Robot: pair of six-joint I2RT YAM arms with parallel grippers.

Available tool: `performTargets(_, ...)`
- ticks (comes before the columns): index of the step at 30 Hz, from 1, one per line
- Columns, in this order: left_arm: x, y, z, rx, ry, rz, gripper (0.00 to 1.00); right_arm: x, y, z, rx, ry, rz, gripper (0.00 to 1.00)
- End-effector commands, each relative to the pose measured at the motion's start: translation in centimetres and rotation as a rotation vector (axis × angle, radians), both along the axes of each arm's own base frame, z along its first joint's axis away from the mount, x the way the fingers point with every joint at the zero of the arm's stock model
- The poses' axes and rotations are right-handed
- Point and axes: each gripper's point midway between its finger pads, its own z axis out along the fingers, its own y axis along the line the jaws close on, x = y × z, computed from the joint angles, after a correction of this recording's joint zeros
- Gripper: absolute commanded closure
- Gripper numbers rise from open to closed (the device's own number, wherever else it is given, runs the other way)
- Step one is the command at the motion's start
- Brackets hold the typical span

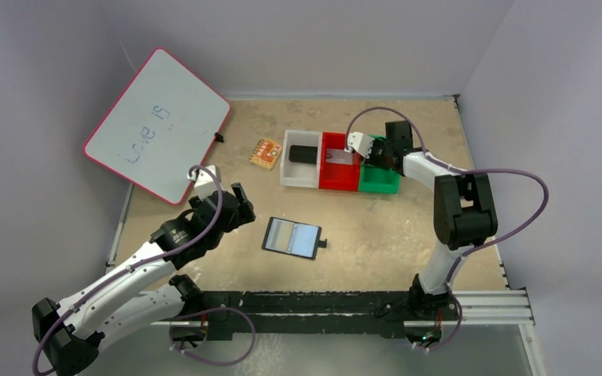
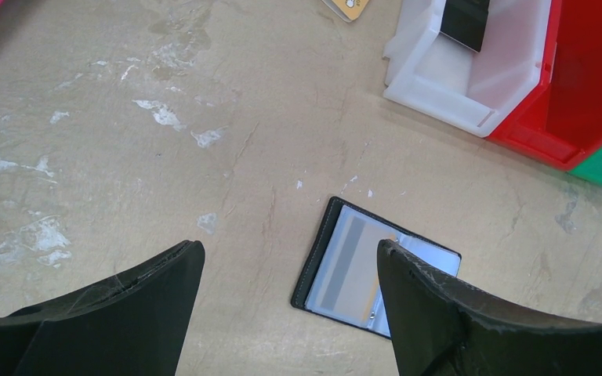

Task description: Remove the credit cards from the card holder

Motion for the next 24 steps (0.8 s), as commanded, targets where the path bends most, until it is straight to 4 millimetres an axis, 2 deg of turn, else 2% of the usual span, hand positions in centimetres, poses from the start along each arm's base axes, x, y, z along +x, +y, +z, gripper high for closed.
performTargets(1, 0.4, -0.6, 1.4, -0.041, -0.023, 0.003, 0.19, 1.4, 0.9, 9.0, 0.135, -0.186, -0.046, 0.67)
performTargets(4, 0.5, -0.7, 1.4, -0.047, -0.021, 0.011, 0.19, -0.1, 3.0, 16.7, 0.318, -0.334, -0.051, 0.65)
performTargets(6, 0.7, -0.7, 1.1, -0.044, -0.017, 0.021, 0.19, -2.1, 4.3, 21.6, 0.506, -0.439, -0.073, 0.57)
performTargets(8, 0.8, -0.7, 0.8, -0.041, -0.014, 0.027, 0.19, -3.7, 4.8, 25.6, 0.779, -0.485, -0.18, 0.52)
performTargets(9, 0.9, -0.8, 0.7, -0.039, -0.012, 0.03, 0.19, -4.6, 5.2, 26.1, 0.91, -0.433, -0.241, 0.47)
performTargets(10, 1.0, -0.8, 0.5, -0.032, -0.007, 0.034, 0.19, -5.3, 5.7, 26.0, 1.018, -0.352, -0.295, 0.38)
performTargets(11, 1.1, -0.7, 0.3, -0.023, -0.001, 0.041, 0.19, -6.4, 7.0, 25.5, 1.166, -0.195, -0.369, 0.25)
performTargets(12, 1.2, -0.7, 0.3, -0.016, 0.001, 0.049, 0.19, -7.9, 8.9, 24.9, 1.256, -0.02, -0.366, 0.2)
performTargets(14, 1.5, -0.4, 0.1, 0.003, 0.008, 0.064, 0.19, -9.5, 11.0, 24.7, 1.367, 0.169, -0.338, 0.17)
performTargets(16, 1.8, -0.3, 0.3, 0.008, 0.009, 0.075, 0.17, -12.2, 13.7, 23.5, 1.532, 0.399, -0.24, 0.16)
performTargets(17, 2.0, -0.4, 0.3, 0.006, 0.008, 0.071, 0.16, -13.0, 14.2, 21.5, 1.604, 0.494, -0.283, 0.19)
performTargets(19, 2.6, 0.2, 0.3, -0.002, 0.015, 0.086, 0.15, -14.2, 16.5, 19.4, 1.621, 0.599, -0.328, 0.25)
performTargets(20, 2.8, 0.4, 0.1, -0.007, 0.024, 0.091, 0.15, -13.8, 17.6, 17.9, 1.579, 0.571, -0.419, 0.23)
performTargets(22, 3.2, 1.1, -0.3, -0.015, 0.05, 0.1, 0.14, -14.5, 20.3, 15.2, 1.475, 0.537, -0.538, 0.18)
performTargets(24, 3.4, 1.8, -0.6, -0.005, 0.066, 0.111, 0.14, -15.3, 22.0, 12.4, 1.389, 0.506, -0.707, 0.19)
